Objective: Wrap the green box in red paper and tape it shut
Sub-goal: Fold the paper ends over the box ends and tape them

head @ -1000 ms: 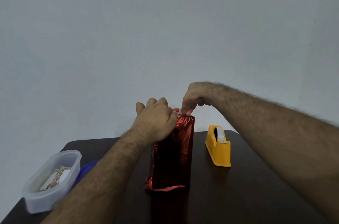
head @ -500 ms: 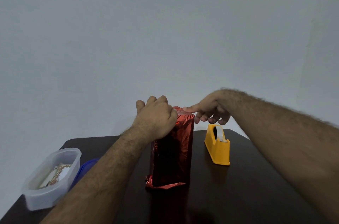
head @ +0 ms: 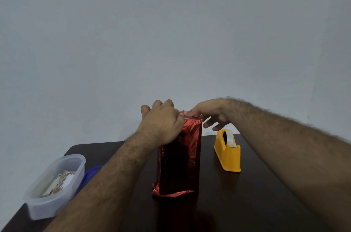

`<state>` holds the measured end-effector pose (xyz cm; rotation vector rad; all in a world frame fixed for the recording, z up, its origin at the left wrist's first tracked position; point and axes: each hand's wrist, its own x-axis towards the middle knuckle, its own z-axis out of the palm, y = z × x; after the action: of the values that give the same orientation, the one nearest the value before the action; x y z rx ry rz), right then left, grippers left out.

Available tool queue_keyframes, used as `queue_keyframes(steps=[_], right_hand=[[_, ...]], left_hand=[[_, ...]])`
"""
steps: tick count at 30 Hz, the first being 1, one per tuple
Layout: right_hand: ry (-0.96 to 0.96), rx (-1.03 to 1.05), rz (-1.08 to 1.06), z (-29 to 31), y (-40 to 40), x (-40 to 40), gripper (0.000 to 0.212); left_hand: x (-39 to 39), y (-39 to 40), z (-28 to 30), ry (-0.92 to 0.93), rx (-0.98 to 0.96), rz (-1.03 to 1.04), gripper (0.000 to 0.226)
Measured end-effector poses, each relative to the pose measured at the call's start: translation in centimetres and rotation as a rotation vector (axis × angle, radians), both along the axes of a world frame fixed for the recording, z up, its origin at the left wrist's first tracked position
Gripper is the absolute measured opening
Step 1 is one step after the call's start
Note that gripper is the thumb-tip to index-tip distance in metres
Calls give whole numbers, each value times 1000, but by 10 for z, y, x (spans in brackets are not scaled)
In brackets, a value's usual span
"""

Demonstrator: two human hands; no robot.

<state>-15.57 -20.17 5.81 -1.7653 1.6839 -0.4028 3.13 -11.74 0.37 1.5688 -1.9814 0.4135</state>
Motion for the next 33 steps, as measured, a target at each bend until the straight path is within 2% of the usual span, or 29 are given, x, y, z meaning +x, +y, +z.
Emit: queue_keyframes(steps=[3,7,10,13,15,18,21,23,26,30,33], right_hand=[[-99,59,-5,-5,-4,0,30],[-235,85,-10,-8,0,3,15],[-308,9,-86,-14,0,2,14],[-359,-153,-186,-29,-1,-17,18],[-338,-369,-177,-47,-3,-40,17],[-175,-745,-126,-85,-3,-82,18],[-42,-892,-207,-128,-10,-119,29],[-7,-879,-255,-152,-14,-140,40],[-38,-781,-229,-177,-18,-156,56],[-323,-622,-231,-199,-18,-158,91],[-531,-529,-224,-208,-18,-159,90]], left_hand=[[-1,0,0,4,0,0,47],[-1,1,0,5,3,1,47],[1,1,1,23,7,-5,47],[4,2,2,68,41,-31,46],[6,4,3,110,69,-47,44],[5,3,6,222,108,-72,39],[6,5,8,308,129,-74,33],[6,5,9,333,116,-72,44],[5,6,9,320,77,-62,43],[-3,11,7,156,-37,29,39],[-20,22,4,-16,-232,44,39]])
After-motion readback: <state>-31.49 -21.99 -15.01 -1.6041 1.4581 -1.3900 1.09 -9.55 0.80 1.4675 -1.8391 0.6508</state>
